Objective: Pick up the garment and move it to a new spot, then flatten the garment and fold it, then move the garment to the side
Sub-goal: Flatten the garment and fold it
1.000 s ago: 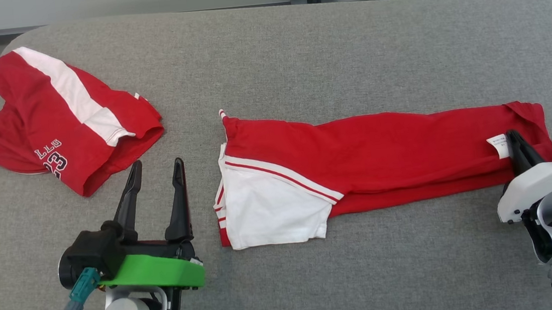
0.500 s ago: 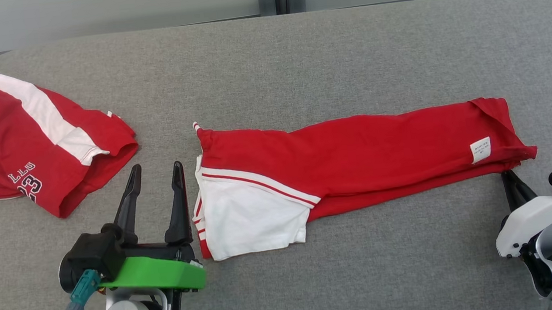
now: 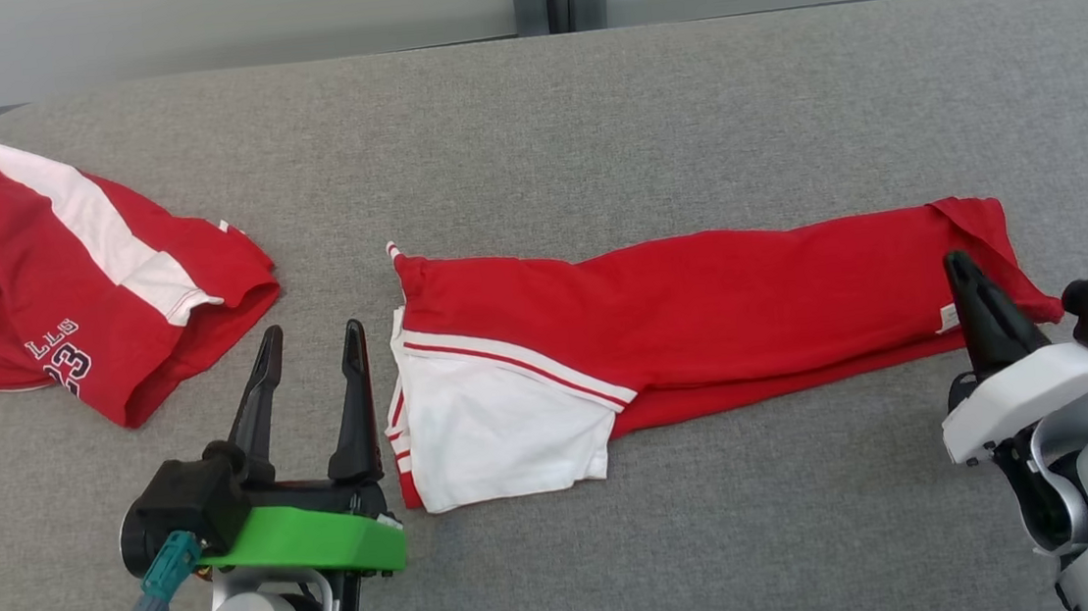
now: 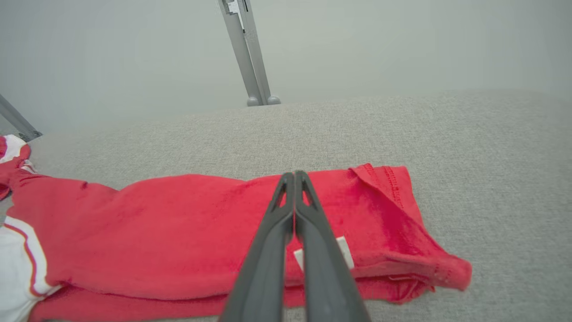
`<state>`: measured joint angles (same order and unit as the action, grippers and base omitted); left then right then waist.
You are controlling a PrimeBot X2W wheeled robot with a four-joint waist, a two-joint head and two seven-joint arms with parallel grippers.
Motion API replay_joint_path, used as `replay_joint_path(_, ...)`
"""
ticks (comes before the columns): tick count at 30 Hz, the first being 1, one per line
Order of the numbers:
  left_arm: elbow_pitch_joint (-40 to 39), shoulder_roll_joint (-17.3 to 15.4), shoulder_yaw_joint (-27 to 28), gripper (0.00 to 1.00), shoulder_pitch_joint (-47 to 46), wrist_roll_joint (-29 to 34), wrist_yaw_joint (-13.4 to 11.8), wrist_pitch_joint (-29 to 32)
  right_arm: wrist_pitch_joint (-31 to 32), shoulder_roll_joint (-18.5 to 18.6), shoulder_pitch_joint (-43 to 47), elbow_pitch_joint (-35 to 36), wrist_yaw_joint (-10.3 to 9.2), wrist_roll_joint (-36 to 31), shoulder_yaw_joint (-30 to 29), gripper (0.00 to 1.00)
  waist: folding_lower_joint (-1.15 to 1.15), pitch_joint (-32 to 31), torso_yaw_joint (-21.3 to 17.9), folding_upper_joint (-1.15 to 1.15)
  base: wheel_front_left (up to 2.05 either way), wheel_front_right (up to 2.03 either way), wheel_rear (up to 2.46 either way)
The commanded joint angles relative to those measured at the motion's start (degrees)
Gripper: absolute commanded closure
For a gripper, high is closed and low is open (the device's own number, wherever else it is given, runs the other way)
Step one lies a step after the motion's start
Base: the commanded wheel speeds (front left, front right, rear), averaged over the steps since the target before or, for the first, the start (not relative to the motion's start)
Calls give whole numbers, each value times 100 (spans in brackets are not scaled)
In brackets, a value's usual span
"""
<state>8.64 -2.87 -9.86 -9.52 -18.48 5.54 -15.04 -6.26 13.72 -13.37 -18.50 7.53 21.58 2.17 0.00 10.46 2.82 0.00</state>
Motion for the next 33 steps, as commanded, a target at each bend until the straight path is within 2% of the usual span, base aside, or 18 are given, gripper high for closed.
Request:
replay_joint_path(1,-13,-6,6,0,17,-52,18,-18,-65,30,54,145,-9,5,-6,100,0,-24,28,0,0,0,0)
replay_joint_path(11,-216,-6,40,0,75,-149,-46,-18,-719,11,-8,604,-9,-396,-117,100,0,-142,164,0,0,0,0)
replay_joint_path(17,-230,-7,8,0,187,-161,-73,-18,-898,-195,269,864,-9,-535,-286,100,0,-226,196,0,0,0,0)
replay_joint_path(18,-220,-7,5,0,205,-165,-79,-18,-902,-230,290,937,-9,-541,-320,56,0,-226,193,0,0,0,0)
replay_joint_path(19,-205,-6,-1,0,219,-177,-81,-18,-896,-245,339,1036,-9,-629,-368,0,0,-225,187,0,0,0,0)
replay_joint_path(24,-217,-7,15,0,203,-196,-75,-18,-894,-329,457,1158,-9,-698,-439,0,0,-188,171,0,0,0,0)
replay_joint_path(28,-181,-7,-22,0,130,-144,-39,-18,-894,-308,340,986,-9,-828,-594,0,0,-67,168,0,0,0,0)
replay_joint_path(33,-149,-7,-97,0,6,-109,-4,-18,-894,-229,45,244,-9,-1098,-977,0,0,158,221,0,0,0,0)
